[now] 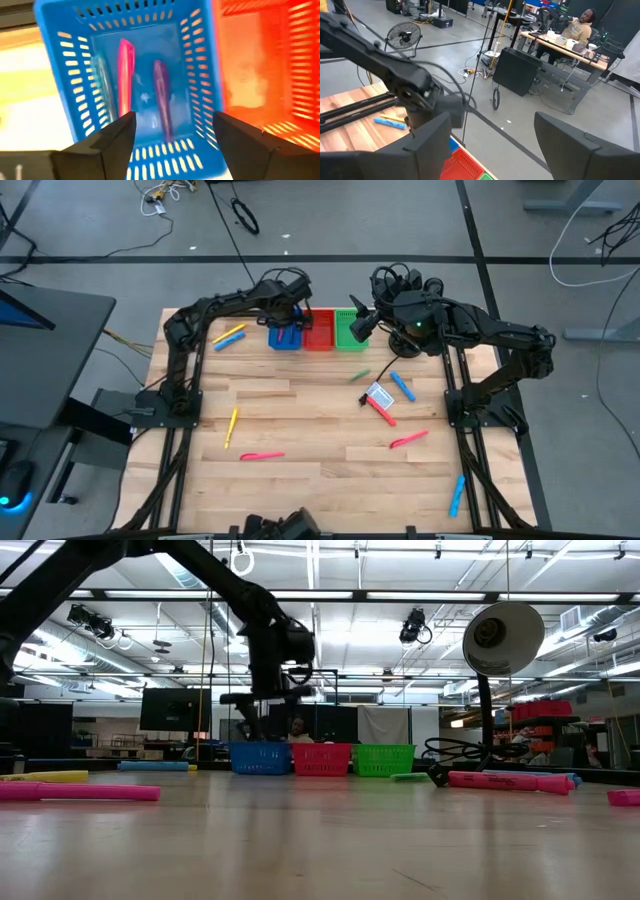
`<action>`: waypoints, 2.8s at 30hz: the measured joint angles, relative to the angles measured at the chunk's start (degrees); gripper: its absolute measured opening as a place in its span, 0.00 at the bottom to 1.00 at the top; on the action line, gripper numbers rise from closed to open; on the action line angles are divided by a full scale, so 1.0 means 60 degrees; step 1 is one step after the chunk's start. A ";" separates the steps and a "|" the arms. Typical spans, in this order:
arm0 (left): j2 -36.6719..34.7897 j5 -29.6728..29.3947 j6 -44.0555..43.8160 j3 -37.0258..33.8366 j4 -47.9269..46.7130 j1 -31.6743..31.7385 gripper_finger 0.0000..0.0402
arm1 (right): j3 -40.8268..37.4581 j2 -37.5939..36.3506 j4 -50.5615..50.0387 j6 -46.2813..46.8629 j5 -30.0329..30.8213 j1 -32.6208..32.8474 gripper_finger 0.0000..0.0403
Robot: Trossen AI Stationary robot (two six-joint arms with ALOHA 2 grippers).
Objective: Pick & Place Markers
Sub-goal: Put the green pen into the blue bin
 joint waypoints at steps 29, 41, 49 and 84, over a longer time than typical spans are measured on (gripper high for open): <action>-0.3738 0.0121 0.2608 0.0019 0.0722 -0.1746 0.75 | -0.0002 0.0000 -0.0040 -0.0250 -0.0030 0.0000 0.72; -0.4126 0.1069 0.4076 0.0008 0.0895 -0.3362 0.77 | -0.0007 -0.0381 -0.0970 0.0042 -0.2209 -0.0004 0.72; -0.5052 0.1017 0.4852 0.0011 0.2035 -0.4295 0.78 | -0.0007 -0.0842 -0.0963 0.0152 -0.3600 -0.0004 0.72; -0.6917 0.1014 0.5173 0.0008 0.3777 -0.5747 0.74 | -0.0007 0.0276 -0.3566 -0.2908 -0.9197 -0.2206 0.72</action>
